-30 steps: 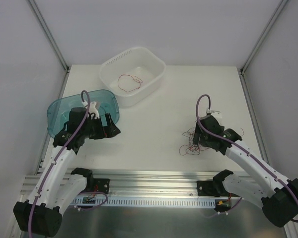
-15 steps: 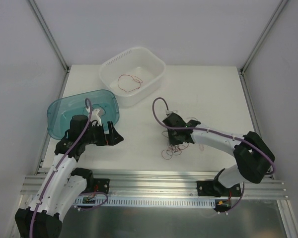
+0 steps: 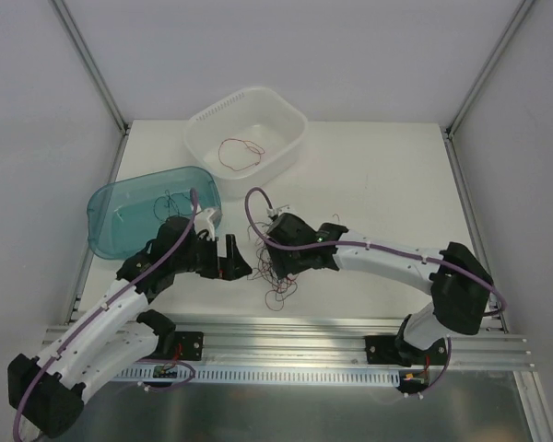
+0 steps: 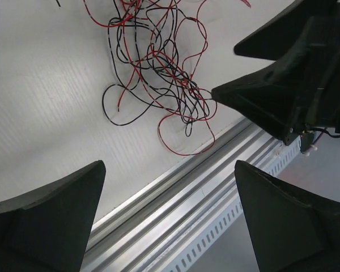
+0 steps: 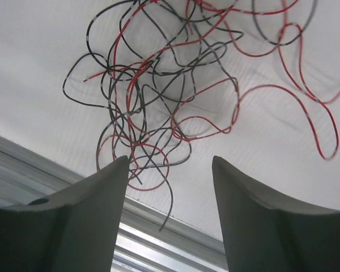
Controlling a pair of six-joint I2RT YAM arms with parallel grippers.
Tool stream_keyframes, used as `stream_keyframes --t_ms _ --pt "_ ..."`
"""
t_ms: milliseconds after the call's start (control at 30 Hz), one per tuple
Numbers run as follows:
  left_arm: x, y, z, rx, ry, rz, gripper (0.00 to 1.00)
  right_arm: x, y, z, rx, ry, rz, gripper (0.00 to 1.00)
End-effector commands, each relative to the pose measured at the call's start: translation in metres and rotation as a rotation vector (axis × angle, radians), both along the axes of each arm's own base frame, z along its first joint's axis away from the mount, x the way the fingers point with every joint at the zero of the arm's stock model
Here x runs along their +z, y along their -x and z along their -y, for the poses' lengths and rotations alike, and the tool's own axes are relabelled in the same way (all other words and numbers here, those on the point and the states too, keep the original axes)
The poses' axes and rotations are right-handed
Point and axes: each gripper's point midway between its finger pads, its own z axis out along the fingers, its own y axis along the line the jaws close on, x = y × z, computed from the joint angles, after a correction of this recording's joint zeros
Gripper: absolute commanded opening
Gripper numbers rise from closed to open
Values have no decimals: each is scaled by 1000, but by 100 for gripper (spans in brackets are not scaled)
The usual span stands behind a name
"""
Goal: Untangle the cables
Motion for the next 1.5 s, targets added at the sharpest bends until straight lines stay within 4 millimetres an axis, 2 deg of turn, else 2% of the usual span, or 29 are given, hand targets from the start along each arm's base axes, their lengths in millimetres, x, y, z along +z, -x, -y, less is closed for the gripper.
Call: stream_keyframes --t_ms 0,67,133,167,200,233,267,333,467,533,567,700,733,833,867,933,967,1033,1067,1200,1267,1400,1467 --pt "-2 -16 13 124 -9 -28 99 51 -9 23 -53 -46 118 68" --pt "-8 -22 17 163 -39 -41 99 55 -12 37 -82 -25 146 71" --pt "-14 -24 30 167 -65 -68 99 59 -18 58 -147 -4 180 73" --pt "-23 -31 30 198 -112 -80 99 58 -25 70 -214 -9 177 73" --pt "-17 -31 41 192 -104 -75 99 51 -26 80 -254 -1 169 73" --pt "-18 -34 46 197 -112 -77 99 53 -29 88 -301 -28 172 73" --pt "-28 -35 51 197 -145 -105 99 52 -37 97 -374 -55 168 73" --pt "-24 -45 61 227 -157 -88 99 46 -41 104 -437 -113 160 73" --pt "-40 -60 77 262 -235 -101 96 32 -58 117 -596 -185 140 76" --pt "-48 -63 80 276 -258 -112 93 32 -68 111 -623 -240 146 76" --pt "-57 -64 82 275 -284 -128 92 24 -70 112 -633 -233 135 76" --pt "-79 -64 85 289 -332 -166 80 11 -82 99 -638 -270 113 76" --pt "-82 -64 86 287 -339 -172 71 8 -83 97 -637 -270 107 76" --pt "-94 -61 88 285 -361 -197 57 -9 -84 91 -633 -262 75 75" --pt "-99 -59 88 286 -370 -204 47 -15 -82 89 -629 -258 59 74" --pt "-103 -58 87 290 -374 -212 33 -28 -81 88 -642 -245 36 72" --pt "-104 -56 87 292 -376 -217 20 -31 -80 87 -641 -248 23 70" --pt "-105 -56 87 300 -368 -218 10 -42 -76 87 -652 -244 1 66" --pt "-103 -56 86 307 -361 -218 1 -45 -73 85 -657 -255 -17 65" --pt "-102 -55 85 328 -339 -221 0 -57 -64 84 -683 -275 -62 57" --pt "-102 -54 85 339 -324 -226 0 -59 -60 84 -690 -273 -84 57" --pt "-102 -53 85 354 -294 -232 0 -61 -56 87 -695 -265 -87 43" --pt "-100 -53 83 364 -288 -225 0 -61 -55 89 -703 -251 -88 39"
